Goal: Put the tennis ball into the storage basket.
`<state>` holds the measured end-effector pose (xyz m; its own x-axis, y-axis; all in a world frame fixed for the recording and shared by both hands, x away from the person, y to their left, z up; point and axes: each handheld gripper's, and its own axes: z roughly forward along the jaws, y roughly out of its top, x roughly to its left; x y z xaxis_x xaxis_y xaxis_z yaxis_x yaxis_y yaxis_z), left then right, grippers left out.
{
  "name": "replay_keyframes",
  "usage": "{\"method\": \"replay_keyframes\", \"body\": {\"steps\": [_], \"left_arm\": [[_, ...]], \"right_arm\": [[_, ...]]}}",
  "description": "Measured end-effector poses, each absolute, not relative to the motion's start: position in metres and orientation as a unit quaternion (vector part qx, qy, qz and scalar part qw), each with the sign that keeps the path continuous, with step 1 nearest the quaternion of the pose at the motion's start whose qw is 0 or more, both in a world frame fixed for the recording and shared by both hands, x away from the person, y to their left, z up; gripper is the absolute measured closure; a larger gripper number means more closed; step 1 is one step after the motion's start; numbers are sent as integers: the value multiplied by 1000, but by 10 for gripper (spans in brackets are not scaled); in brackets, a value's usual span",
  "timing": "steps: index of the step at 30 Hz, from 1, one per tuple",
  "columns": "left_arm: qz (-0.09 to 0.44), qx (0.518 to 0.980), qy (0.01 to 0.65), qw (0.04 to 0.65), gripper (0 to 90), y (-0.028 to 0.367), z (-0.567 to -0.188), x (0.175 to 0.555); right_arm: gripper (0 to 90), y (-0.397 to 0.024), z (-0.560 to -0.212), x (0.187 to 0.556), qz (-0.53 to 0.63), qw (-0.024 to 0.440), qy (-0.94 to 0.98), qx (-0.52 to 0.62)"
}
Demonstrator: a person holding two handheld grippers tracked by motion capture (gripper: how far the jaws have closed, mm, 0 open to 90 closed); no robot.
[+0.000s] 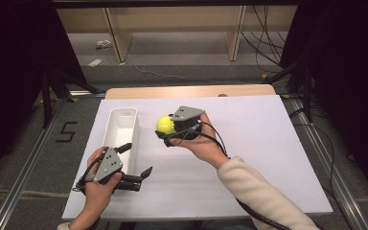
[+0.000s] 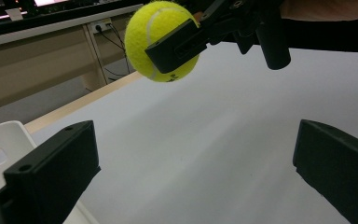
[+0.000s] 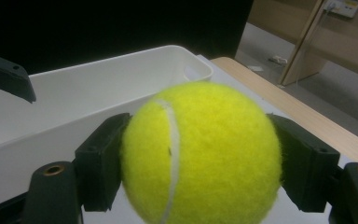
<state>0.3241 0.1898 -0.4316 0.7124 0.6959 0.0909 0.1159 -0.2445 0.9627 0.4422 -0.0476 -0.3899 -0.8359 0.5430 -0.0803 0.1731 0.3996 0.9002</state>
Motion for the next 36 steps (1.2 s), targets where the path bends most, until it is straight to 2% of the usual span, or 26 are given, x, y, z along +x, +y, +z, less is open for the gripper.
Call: {"method": "replay_keyframes", "body": {"steps": [36], "left_arm": [[267,744,265,552,0,189,-431,324]], "right_arm": [[264,-9,-380,450,508,170,820,202]]}}
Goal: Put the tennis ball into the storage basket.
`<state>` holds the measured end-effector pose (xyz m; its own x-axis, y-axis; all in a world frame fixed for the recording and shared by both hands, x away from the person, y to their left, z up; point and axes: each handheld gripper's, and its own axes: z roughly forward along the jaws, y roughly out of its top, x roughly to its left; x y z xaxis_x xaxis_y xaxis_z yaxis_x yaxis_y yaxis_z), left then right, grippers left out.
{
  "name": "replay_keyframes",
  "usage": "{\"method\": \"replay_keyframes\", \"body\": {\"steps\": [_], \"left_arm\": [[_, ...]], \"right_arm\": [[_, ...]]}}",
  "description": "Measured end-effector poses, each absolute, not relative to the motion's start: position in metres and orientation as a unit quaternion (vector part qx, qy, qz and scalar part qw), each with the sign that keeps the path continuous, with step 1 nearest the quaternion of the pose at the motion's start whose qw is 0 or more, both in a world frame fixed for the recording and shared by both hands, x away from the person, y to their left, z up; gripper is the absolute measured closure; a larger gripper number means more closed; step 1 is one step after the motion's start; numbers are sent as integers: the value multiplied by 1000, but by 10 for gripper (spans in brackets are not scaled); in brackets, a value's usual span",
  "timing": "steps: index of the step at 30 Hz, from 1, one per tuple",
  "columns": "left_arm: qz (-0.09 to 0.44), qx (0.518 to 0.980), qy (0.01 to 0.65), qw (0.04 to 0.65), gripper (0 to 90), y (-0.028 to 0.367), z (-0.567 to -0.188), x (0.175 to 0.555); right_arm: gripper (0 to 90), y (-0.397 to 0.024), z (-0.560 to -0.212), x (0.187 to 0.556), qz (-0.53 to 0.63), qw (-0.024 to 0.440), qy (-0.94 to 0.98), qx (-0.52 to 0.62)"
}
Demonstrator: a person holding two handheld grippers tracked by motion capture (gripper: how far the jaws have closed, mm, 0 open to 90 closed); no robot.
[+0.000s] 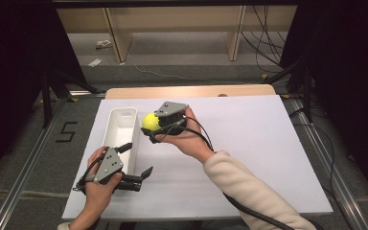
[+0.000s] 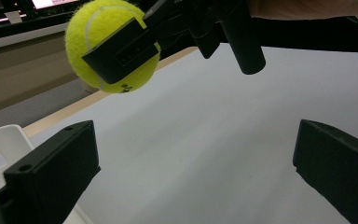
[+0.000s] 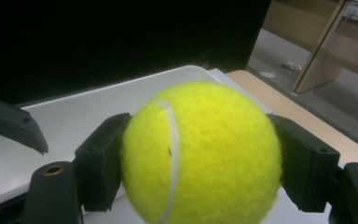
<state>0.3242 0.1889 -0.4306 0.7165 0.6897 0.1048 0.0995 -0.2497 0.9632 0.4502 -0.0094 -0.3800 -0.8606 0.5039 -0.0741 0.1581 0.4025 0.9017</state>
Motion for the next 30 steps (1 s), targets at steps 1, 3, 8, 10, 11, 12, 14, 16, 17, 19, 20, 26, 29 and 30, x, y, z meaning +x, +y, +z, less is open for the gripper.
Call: {"method": "replay_keyframes", "body": {"steps": [1,3,8,10,11,12,14,16,17,19,20,26,29,30], "left_arm": [[267,744,265,552,0,189,-431,324],[267,744,265,552,0,189,-431,324],[268,744,264,552,0,189,-430,324],[269,745,263,551,0,189,-430,324],[269,745,262,551,0,188,-430,324],[270,745,262,551,0,188,-430,324],[269,745,262,551,0,188,-430,324],[269,745,262,551,0,188,-430,324],[269,745,262,551,0,188,-430,324],[269,745,262,551,0,188,-430,324],[269,745,261,551,0,188,-430,324],[270,746,261,550,0,188,-430,324],[270,746,261,551,0,188,-430,324],[270,746,261,551,0,188,-430,324]], "right_arm": [[264,-8,-380,450,509,169,819,202],[264,-6,-380,451,506,169,822,200],[264,0,-381,451,506,166,824,195],[264,2,-381,451,507,164,823,197],[264,3,-381,451,507,164,824,195],[264,4,-381,451,505,163,824,195],[264,6,-381,451,505,162,826,194],[264,7,-381,452,505,161,826,194],[264,8,-381,451,505,160,826,194],[264,10,-381,451,503,159,827,192],[264,11,-382,451,503,158,828,190],[264,16,-382,451,504,153,829,188],[264,18,-382,452,504,153,829,186],[264,19,-382,452,504,152,830,185]]}}
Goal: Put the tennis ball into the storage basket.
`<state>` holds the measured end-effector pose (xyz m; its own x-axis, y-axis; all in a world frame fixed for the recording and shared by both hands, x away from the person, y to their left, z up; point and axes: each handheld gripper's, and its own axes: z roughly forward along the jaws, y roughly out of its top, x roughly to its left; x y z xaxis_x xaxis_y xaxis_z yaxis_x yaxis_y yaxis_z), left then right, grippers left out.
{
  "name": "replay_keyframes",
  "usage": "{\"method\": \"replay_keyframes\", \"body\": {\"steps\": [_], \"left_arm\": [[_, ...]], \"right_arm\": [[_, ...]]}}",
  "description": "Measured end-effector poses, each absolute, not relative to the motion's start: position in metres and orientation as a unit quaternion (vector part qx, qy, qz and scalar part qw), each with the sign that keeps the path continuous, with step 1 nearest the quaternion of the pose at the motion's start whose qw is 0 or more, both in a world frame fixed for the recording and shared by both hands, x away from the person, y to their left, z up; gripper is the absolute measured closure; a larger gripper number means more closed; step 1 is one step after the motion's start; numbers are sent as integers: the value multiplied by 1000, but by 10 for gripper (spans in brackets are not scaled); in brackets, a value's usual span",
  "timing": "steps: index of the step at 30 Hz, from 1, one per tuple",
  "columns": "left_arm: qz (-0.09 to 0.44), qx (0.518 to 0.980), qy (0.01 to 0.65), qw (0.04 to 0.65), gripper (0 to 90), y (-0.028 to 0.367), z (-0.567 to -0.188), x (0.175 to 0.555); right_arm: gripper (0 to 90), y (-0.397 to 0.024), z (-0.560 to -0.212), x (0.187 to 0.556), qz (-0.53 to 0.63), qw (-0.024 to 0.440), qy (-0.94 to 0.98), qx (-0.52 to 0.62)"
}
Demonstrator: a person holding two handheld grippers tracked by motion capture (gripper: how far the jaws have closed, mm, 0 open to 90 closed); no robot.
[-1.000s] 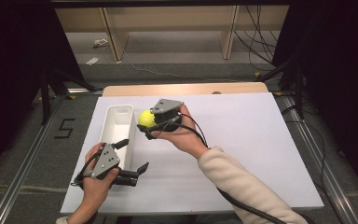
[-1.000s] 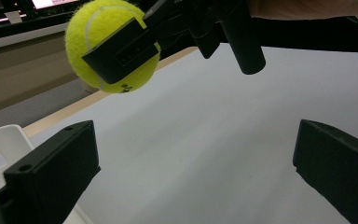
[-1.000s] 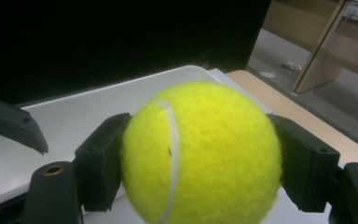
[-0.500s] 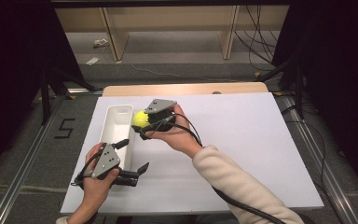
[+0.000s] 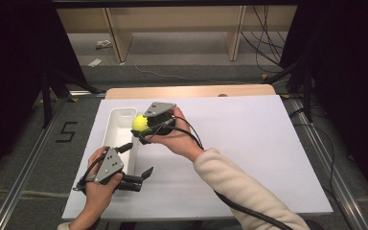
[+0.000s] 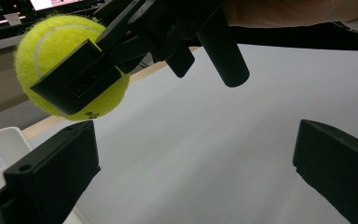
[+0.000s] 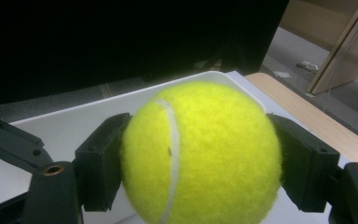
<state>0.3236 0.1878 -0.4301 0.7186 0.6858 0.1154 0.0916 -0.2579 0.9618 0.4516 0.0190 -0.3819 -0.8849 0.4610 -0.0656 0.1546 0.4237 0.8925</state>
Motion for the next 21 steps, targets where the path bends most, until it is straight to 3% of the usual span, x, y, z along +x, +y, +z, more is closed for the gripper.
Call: {"method": "replay_keyframes", "body": {"steps": [21], "left_arm": [[270,745,260,551,0,188,-430,323]], "right_arm": [[264,33,-380,456,504,145,832,181]]}}
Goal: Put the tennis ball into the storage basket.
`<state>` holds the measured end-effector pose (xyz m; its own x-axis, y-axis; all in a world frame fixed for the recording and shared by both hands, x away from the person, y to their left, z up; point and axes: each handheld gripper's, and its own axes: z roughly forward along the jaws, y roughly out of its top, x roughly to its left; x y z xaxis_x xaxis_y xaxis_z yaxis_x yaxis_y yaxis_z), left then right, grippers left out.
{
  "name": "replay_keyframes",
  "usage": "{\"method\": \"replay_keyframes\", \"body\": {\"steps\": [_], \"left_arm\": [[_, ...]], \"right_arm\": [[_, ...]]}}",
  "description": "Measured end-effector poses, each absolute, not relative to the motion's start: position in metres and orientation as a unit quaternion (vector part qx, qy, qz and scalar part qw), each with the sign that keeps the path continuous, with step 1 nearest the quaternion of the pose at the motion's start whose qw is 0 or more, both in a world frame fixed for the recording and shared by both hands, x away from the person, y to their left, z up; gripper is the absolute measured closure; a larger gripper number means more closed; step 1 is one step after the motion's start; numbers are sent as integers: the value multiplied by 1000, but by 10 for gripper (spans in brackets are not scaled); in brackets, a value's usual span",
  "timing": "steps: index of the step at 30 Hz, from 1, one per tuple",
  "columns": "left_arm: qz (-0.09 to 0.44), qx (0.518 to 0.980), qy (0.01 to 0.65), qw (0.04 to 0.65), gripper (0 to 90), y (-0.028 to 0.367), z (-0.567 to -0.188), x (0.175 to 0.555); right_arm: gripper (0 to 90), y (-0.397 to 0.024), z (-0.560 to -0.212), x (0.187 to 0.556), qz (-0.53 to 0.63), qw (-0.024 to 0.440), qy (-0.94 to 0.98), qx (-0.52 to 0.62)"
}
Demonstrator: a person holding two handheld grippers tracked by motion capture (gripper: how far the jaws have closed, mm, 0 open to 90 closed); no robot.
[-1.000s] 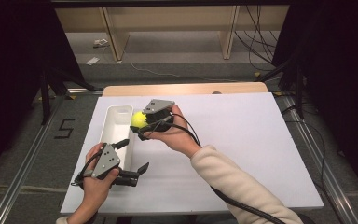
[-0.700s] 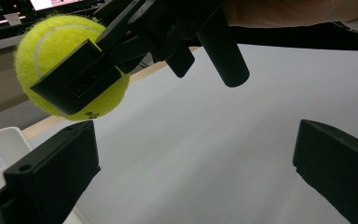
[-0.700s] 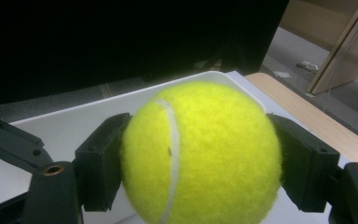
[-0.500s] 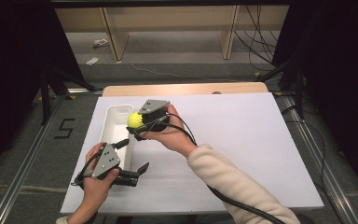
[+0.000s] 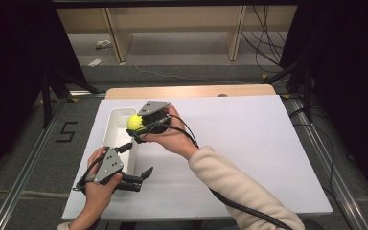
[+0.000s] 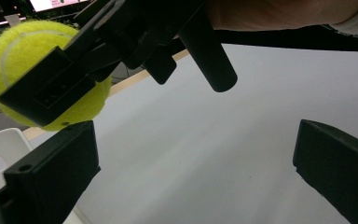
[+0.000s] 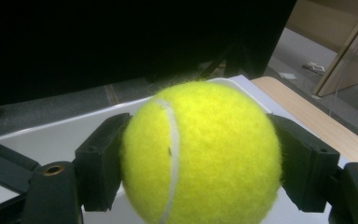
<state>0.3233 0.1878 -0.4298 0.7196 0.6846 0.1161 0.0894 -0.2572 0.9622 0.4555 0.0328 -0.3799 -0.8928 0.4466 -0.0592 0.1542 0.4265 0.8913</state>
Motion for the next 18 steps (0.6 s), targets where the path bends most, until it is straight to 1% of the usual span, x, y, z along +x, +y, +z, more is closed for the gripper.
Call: {"method": "replay_keyframes", "body": {"steps": [18], "left_arm": [[270,748,257,549,0,187,-430,323]], "right_arm": [[264,42,-374,462,502,141,835,176]]}}
